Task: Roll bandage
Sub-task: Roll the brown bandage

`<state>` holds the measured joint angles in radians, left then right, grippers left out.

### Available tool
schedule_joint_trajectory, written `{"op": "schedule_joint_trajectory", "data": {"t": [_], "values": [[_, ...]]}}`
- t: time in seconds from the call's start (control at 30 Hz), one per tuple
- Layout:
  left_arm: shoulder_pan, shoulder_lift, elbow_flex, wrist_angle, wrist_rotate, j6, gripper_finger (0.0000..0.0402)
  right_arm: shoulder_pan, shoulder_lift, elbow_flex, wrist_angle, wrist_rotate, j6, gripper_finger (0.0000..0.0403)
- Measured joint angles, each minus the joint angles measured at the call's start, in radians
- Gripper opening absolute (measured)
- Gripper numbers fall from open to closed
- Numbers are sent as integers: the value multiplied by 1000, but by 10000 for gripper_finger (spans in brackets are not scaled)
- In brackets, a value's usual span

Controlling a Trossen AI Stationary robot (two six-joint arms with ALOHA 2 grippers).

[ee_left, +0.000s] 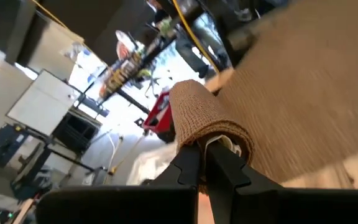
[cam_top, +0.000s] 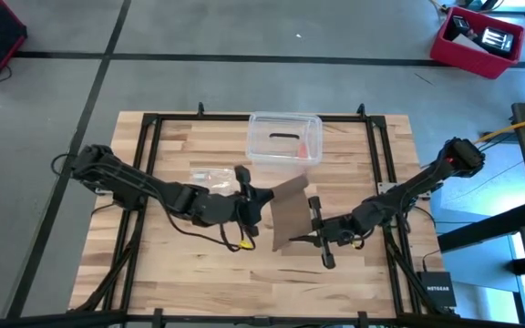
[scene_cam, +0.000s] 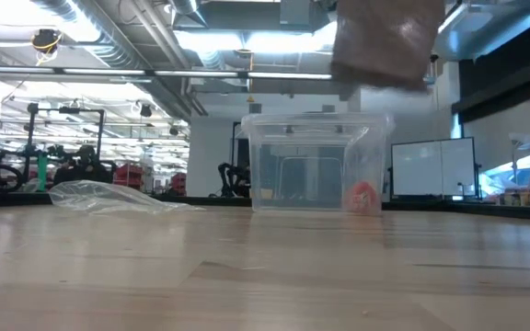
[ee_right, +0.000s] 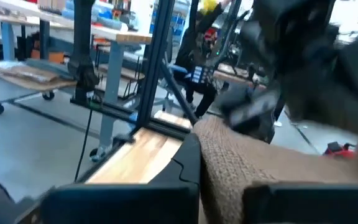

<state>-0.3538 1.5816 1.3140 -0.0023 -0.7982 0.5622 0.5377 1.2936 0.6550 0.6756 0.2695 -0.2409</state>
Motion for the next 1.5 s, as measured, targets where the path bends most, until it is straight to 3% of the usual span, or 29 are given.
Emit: {"op": "schedule_joint_trajectory", "data": {"t": [0.2,0.33,0.57,1.07,1.3,1.5], "values": [[-10,7,0,-120,-70,-62,1,0,-22,49,-75,0,1,5],[-38,-10,0,-102,-134,-42,0,0,-44,55,-128,-1,12,4],[-92,-65,0,-39,-123,-12,0,0,-30,54,-242,-9,57,3],[-206,-165,0,56,-62,21,0,-1,-24,54,-215,1,51,1],[-234,-168,0,80,-58,47,0,-1,-24,54,-219,65,50,1],[-263,-173,0,74,-59,49,0,-1,-34,54,-308,215,5,1]]}}
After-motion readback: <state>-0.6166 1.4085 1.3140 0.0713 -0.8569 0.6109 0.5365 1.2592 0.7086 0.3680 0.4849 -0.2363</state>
